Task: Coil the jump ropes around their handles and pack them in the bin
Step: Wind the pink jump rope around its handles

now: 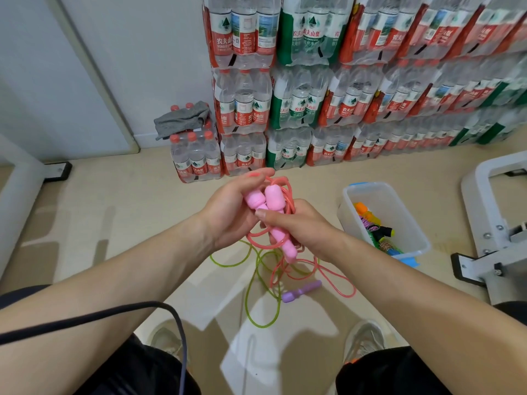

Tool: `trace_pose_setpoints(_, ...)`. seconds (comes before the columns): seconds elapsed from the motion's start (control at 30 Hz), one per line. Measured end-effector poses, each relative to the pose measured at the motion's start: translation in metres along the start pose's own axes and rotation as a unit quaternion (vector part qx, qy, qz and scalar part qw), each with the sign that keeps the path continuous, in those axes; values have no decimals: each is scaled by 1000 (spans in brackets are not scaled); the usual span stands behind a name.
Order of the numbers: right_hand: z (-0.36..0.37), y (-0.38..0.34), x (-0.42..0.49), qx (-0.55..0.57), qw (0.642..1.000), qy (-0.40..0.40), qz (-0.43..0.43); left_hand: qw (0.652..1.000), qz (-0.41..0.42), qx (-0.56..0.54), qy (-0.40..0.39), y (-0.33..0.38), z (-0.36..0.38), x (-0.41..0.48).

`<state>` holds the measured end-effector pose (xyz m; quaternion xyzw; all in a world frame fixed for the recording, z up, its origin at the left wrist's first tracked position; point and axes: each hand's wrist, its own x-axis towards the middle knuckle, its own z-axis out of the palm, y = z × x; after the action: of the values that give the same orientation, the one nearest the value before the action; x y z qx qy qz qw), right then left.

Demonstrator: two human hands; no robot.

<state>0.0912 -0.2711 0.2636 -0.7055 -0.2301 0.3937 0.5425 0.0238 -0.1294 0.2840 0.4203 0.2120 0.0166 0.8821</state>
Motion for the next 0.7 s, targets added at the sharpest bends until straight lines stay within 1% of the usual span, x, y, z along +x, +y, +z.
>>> trace_pose_setpoints(0.1, -6, 0, 1, -58, 997, 20, -35, 999, -15, 15, -24, 7, -3, 0)
trace_pose_setpoints(0.13, -8, 1, 2, -75, 996, 24, -43, 998, -21, 47, -20, 10, -5, 0)
trace_pose_setpoints(0.17, -11, 2, 3, -89, 994, 31, -47, 993, -16, 119, -3, 13, -7, 0)
trace_pose_setpoints(0.2, -14, 4, 4, -99, 993, 44, -50, 975, 4, 221, 21, 15, -9, 0)
trace_pose_setpoints(0.23, -16, 6, 5, -105, 992, 56, -51, 945, 35, 322, 43, 15, -10, 0)
trace_pose_setpoints(0.27, -18, 9, 7, -106, 991, 60, -51, 912, 69, 401, 58, 14, -11, -1)
trace_pose_setpoints(0.3, -19, 11, 7, -103, 992, 55, -50, 888, 96, 445, 64, 13, -12, -1)
trace_pose_setpoints(0.33, -19, 13, 7, -98, 993, 48, -49, 879, 112, 459, 68, 11, -13, 0)
trace_pose_setpoints(0.43, -16, 15, 6, -69, 996, 28, -50, 883, 129, 447, 67, 9, -18, 3)
trace_pose_setpoints(0.53, -14, 11, 5, -58, 998, 2, -27, 882, 150, 445, 34, 11, -20, 5)
trace_pose_setpoints(0.6, -15, 8, 6, -51, 999, -8, -7, 867, 166, 469, 14, 11, -22, 6)
trace_pose_setpoints(0.7, -19, 6, 7, -43, 999, -6, 13, 839, 173, 516, 4, 11, -26, 8)
